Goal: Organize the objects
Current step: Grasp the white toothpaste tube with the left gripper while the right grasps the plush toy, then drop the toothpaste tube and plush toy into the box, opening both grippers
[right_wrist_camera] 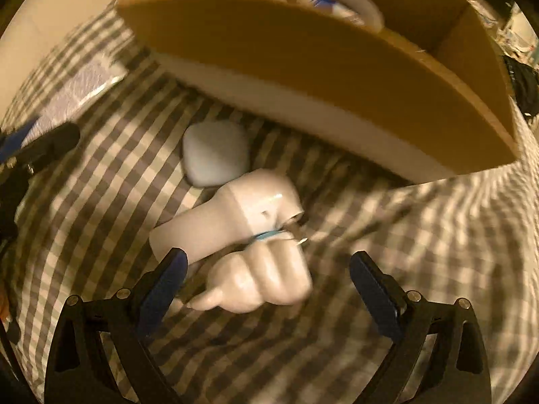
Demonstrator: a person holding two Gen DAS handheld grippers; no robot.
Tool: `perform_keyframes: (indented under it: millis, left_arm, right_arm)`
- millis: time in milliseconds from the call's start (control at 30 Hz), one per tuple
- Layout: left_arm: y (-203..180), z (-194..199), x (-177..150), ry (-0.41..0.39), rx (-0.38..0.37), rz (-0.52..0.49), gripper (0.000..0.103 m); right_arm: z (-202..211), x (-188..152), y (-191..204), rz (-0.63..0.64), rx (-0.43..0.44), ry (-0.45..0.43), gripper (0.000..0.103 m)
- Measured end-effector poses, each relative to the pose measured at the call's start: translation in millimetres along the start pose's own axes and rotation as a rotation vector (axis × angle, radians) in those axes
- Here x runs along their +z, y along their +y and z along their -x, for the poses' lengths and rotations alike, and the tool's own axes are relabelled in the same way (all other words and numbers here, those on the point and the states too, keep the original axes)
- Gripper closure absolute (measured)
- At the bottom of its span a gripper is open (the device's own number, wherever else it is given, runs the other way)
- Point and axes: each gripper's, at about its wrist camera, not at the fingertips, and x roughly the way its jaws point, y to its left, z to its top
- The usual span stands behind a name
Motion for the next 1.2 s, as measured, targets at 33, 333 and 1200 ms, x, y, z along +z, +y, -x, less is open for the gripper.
perform_keyframes:
  millis: [33, 333, 1200]
  left_arm:
    - [-0.1, 0.3, -0.9, 0.001, -0.002, 0.002, 0.078]
    - [-2.1, 7.0, -6.1, -0.002, -0.013, 0.012, 0.078]
    - [-7.1, 92.0, 87.3, -0.203, -0.063, -0.026, 0.078]
  right_arm:
    - [-2.1, -0.7, 1.8, 0.004, -0.001, 0.006, 0.006]
    - [-5.9, -14.5, 13.5, 0.039, -0.023, 0.04, 0.036]
    - [208.6, 16.1, -4.8, -0.01, -0.016, -0.54, 0.037]
